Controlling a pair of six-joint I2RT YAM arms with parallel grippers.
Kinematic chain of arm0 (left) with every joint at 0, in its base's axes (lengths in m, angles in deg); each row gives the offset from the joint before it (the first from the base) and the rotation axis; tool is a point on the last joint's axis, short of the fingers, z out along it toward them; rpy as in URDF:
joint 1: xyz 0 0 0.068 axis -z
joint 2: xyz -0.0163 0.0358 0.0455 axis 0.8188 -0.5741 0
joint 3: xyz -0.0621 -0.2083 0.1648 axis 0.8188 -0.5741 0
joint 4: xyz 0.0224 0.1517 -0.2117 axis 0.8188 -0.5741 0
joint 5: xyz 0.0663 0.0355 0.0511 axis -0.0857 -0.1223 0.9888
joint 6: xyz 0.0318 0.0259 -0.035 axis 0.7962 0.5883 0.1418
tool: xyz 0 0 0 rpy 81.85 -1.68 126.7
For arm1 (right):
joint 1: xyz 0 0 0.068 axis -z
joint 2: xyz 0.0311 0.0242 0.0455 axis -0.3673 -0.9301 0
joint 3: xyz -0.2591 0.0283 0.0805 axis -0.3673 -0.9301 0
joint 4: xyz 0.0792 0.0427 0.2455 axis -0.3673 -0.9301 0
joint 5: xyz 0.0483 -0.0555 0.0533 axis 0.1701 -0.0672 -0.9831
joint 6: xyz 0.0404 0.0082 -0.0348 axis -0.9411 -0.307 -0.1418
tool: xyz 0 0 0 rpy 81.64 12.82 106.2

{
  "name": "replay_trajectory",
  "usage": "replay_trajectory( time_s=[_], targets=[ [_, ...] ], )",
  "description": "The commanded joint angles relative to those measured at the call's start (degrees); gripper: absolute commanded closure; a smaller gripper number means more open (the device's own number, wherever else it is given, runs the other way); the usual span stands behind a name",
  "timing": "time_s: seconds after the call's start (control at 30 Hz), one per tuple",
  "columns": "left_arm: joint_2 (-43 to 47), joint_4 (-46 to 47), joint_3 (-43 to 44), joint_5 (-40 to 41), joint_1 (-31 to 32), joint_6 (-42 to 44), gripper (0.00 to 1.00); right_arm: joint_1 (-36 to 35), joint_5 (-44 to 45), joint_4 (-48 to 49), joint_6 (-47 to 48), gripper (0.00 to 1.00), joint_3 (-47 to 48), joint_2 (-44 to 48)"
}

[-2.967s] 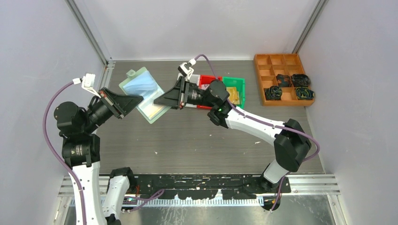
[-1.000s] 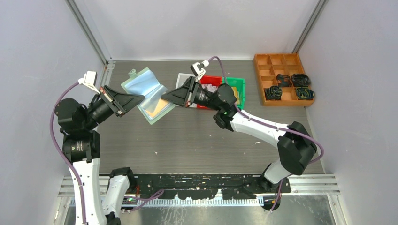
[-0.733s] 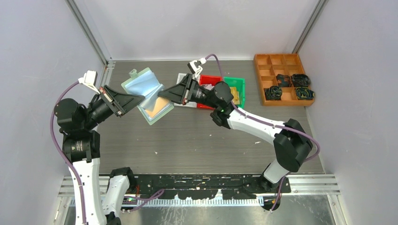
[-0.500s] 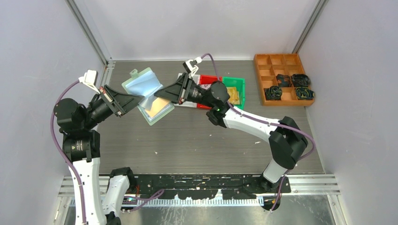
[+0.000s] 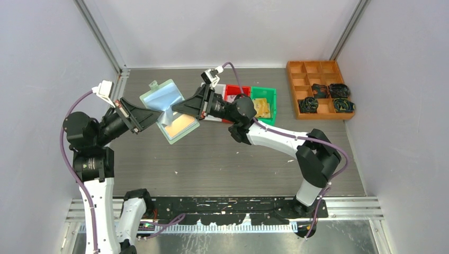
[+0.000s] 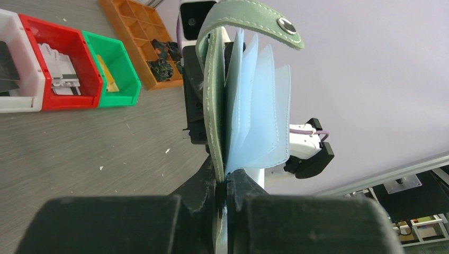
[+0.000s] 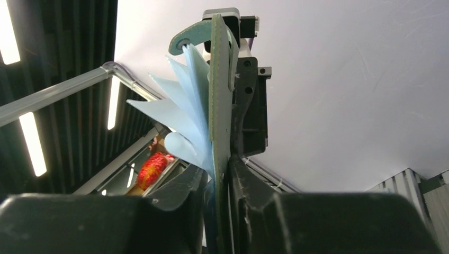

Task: Take the credit cards out of the card holder
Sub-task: Remove the credit card from the card holder.

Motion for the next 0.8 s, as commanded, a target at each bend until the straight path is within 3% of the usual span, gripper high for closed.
replay_trajectory(
  time_s=[0.0, 0.17, 0.3, 0.4, 0.57, 0.77],
  targets=[
    [1.2, -1.0, -0.2, -4.0, -0.1, 6.4, 0.86, -0.4, 1.7, 7.2, -3.4, 0.79, 2.1, -0.2],
    [1.5, -10.5, 1.2, -7.0, -0.1, 19.1, 0.50, -0.4, 2.8, 6.2, -3.0, 0.90, -0.6, 1.2],
    [1.0, -18.7, 4.0, -9.1, -0.1, 28.9, 0.37, -0.4, 3.5, 4.0, -1.4, 0.92, -2.7, 2.9],
    [1.1, -19.1, 4.4, -11.9, -0.2, 30.5, 0.37, -0.4, 3.6, 1.7, -0.1, 0.92, -3.6, 4.0],
    [1.9, -17.0, 3.2, -18.6, -0.2, 30.2, 0.50, -0.2, 3.8, 1.1, -0.2, 0.92, -3.6, 4.3],
    [2.8, -19.3, 3.9, -19.3, -0.2, 34.3, 0.66, -0.2, 3.6, 0.5, -0.2, 0.93, -3.3, 4.5]
  ],
)
